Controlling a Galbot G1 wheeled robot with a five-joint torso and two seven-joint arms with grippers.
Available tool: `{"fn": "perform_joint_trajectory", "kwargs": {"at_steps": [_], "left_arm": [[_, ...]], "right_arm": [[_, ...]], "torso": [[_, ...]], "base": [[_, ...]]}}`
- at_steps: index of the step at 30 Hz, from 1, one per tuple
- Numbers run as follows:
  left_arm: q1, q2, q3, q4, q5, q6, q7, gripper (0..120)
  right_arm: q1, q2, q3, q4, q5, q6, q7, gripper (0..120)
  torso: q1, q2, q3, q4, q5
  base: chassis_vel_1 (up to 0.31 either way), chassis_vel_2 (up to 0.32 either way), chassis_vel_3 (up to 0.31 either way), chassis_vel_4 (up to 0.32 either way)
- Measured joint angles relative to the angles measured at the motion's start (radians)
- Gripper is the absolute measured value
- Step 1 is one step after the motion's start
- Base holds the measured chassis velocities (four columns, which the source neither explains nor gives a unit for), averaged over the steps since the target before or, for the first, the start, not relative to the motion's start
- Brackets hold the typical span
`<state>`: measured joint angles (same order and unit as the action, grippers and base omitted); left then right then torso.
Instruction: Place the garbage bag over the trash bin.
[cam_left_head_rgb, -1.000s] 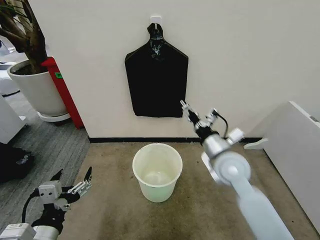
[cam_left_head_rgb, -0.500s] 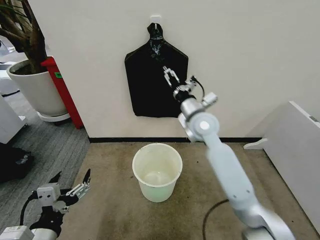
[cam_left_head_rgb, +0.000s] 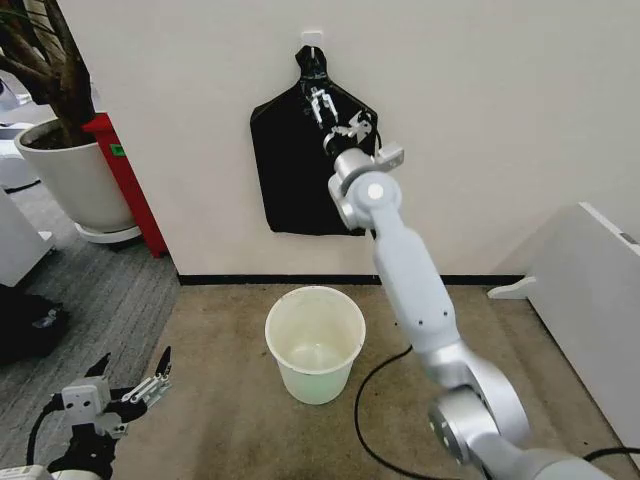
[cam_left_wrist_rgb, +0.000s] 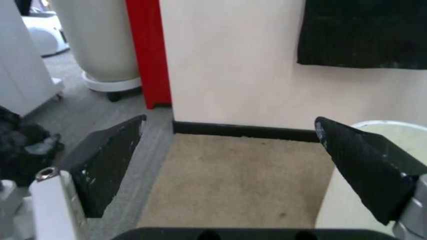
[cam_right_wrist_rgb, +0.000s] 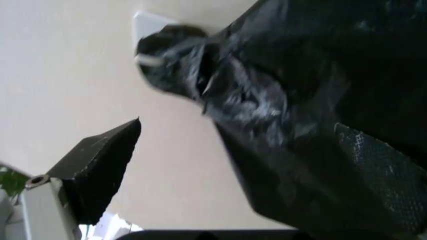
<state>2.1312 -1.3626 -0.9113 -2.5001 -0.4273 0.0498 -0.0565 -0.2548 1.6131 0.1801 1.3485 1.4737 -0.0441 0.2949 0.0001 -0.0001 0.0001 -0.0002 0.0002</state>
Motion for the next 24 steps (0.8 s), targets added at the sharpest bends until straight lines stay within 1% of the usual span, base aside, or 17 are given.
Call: {"fn": "perform_joint_trajectory", "kwargs": {"at_steps": [3,12,18,24], "left_arm": [[0.008,-0.004,-0.006,0.0,0.011,-0.009,-0.001,100],[0.008,-0.008,-0.007,0.0,0.018,-0.018,-0.001,100],[0.009,-0.009,-0.007,0.0,0.019,-0.02,-0.001,100],[0.009,-0.009,-0.007,0.0,0.02,-0.022,-0.001,100]], "right_arm": [[0.034,-0.001,-0.003,-0.038,0.04,0.013,0.024,100],[0.096,-0.004,0.015,-0.117,0.068,0.026,0.081,100],[0.104,-0.004,0.016,-0.121,0.084,0.027,0.113,100],[0.093,-0.005,-0.015,-0.07,0.109,0.032,0.15,100]], "torso": [[0.0,0.0,0.0,0.0005,-0.0001],[0.0,0.0,0.0,0.0002,-0.0002],[0.0,0.0,0.0,0.0002,-0.0001],[0.0,0.0,0.0,0.0003,-0.0001]], "base": [[0.0,0.0,0.0,0.0],[0.0,0.0,0.0,0.0],[0.0,0.0,0.0,0.0],[0.0,0.0,0.0,0.0]]}}
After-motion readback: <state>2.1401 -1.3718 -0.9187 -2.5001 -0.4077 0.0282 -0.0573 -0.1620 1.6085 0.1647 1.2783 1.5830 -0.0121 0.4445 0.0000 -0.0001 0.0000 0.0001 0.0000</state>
